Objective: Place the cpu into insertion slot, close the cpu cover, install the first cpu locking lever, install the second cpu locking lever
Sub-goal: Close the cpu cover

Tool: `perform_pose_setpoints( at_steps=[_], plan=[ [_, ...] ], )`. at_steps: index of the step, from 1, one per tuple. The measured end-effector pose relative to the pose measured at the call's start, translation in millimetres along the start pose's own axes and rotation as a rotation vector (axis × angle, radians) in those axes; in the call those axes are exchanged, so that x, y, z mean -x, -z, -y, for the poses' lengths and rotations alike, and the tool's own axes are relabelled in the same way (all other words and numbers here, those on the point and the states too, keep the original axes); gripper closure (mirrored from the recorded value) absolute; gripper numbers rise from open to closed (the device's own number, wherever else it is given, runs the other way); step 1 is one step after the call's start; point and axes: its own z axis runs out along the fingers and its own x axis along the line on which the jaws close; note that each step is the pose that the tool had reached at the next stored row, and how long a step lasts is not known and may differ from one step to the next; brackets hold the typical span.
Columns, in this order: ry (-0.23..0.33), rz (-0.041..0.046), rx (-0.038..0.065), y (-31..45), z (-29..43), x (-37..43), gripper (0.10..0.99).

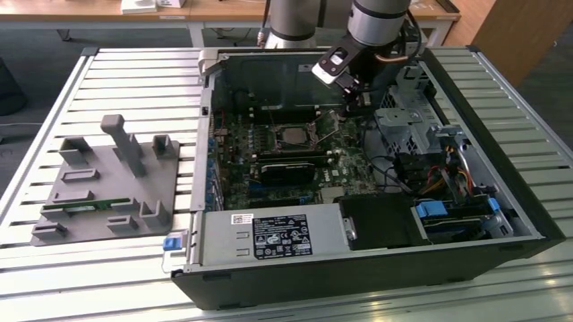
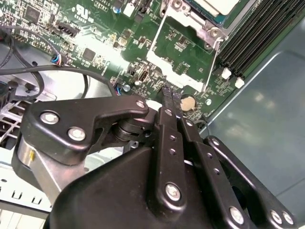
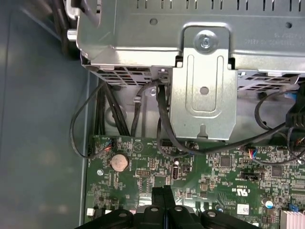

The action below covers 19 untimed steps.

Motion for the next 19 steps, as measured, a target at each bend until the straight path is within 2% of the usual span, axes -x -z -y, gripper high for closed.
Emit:
perform_pose_setpoints(
  at_steps=[4, 8, 14, 16, 19],
  plan=[
    [0.000, 0.0001, 0.000, -0.4, -4.8, -0.1, 0.980],
    [0.000, 0.0001, 0.000, -2.6, -6.0, -0.2, 0.980],
    [0.000, 0.0001, 0.000, -12.4, -5.9, 0.3, 0.980],
    [0.000, 0.0001, 0.000, -14.5, -4.8, 0.3, 0.980],
    [0.000, 0.0001, 0.000, -15.1, 1.6, 0.2, 0.980]
  ],
)
